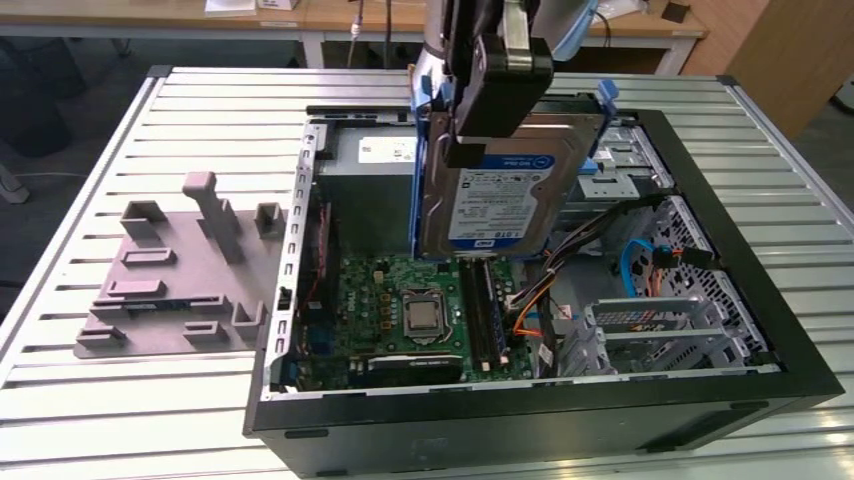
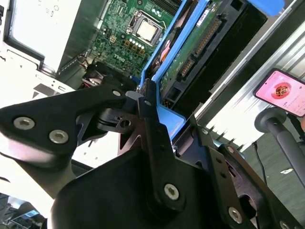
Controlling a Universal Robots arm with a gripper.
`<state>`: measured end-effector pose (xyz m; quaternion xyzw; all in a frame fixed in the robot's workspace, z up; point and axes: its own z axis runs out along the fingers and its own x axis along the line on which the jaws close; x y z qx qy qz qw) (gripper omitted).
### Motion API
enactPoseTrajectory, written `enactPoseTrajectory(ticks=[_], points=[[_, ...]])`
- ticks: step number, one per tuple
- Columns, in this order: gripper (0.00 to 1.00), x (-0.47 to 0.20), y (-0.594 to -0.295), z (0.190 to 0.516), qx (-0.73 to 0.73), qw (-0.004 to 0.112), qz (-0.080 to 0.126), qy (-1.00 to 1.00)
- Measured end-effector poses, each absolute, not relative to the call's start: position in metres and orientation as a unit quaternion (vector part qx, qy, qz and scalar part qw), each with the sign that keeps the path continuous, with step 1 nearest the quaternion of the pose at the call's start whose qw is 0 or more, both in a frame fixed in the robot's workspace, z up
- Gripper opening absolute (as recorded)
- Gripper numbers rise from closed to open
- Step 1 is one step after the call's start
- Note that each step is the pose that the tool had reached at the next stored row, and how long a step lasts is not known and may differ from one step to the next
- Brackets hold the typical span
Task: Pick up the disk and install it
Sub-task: 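Insert the disk into the insertion slot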
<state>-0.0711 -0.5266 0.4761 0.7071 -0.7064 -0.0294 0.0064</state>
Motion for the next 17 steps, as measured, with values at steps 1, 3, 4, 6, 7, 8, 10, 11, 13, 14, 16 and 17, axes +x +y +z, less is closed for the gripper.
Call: enactPoseTrajectory(ticks=[1,3,4,6,7,8,10,11,13,14,16,17], points=[[0.36,-0.071,-0.527,0.476,0.707,0.006,-0.029,-0.706],[0.36,-0.071,-0.528,0.476,0.707,0.006,-0.029,-0.706],[0.36,-0.071,-0.528,0.476,0.707,0.006,-0.029,-0.706],[0.36,-0.071,-0.529,0.476,0.707,0.006,-0.029,-0.706],[0.36,-0.070,-0.530,0.476,0.707,0.006,-0.029,-0.706],[0.36,-0.069,-0.531,0.476,0.707,0.006,-0.029,-0.706],[0.36,-0.067,-0.531,0.476,0.707,0.006,-0.029,-0.706],[0.36,-0.066,-0.532,0.476,0.707,0.006,-0.029,-0.706],[0.36,-0.066,-0.533,0.476,0.707,0.006,-0.029,-0.706],[0.36,-0.066,-0.534,0.476,0.707,0.006,-0.029,-0.706],[0.36,-0.066,-0.536,0.476,0.707,0.006,-0.029,-0.706],[0.36,-0.066,-0.539,0.476,0.707,0.006,-0.029,-0.706]])
